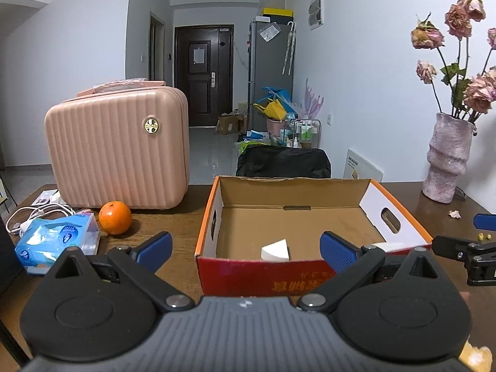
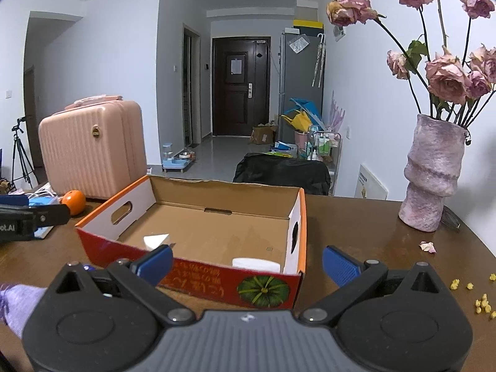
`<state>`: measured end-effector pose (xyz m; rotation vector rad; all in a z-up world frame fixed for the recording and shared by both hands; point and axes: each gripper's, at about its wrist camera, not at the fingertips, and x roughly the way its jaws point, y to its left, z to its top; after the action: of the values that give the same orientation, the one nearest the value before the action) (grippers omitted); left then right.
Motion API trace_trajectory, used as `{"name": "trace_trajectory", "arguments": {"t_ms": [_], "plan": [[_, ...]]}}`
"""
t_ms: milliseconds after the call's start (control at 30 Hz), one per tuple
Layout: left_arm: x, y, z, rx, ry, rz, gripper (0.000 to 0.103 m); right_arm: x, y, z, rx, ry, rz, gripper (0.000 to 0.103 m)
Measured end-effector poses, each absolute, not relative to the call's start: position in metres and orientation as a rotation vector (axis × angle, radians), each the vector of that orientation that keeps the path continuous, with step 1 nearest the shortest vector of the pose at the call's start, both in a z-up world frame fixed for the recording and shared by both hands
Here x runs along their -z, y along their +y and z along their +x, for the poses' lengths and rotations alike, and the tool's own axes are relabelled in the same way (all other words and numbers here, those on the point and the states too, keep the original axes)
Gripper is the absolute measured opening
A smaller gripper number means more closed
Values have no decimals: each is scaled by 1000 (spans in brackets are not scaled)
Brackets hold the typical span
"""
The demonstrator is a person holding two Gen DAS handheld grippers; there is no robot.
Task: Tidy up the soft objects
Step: 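Withdraw both tools from the box back toward the soft items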
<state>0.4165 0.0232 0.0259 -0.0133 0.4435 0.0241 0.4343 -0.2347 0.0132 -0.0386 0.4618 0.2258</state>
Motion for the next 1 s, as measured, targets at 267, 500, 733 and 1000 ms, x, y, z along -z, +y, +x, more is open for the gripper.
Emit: {"name": "trace_trajectory", "arguments": {"t_ms": [267, 500, 733, 1000], "plan": [[-29, 18, 385, -17, 436, -8, 103, -17, -235, 399, -231, 443, -44, 103], [-31, 12, 355, -7, 433, -6, 103, -18, -241, 366, -232, 433, -43, 103], [-32, 3, 323, 8, 436, 1, 103, -16, -247, 333, -231, 428, -37, 103], [-35, -10, 287, 16, 428, 20, 103, -13, -258, 296, -230, 426, -27, 103]]}}
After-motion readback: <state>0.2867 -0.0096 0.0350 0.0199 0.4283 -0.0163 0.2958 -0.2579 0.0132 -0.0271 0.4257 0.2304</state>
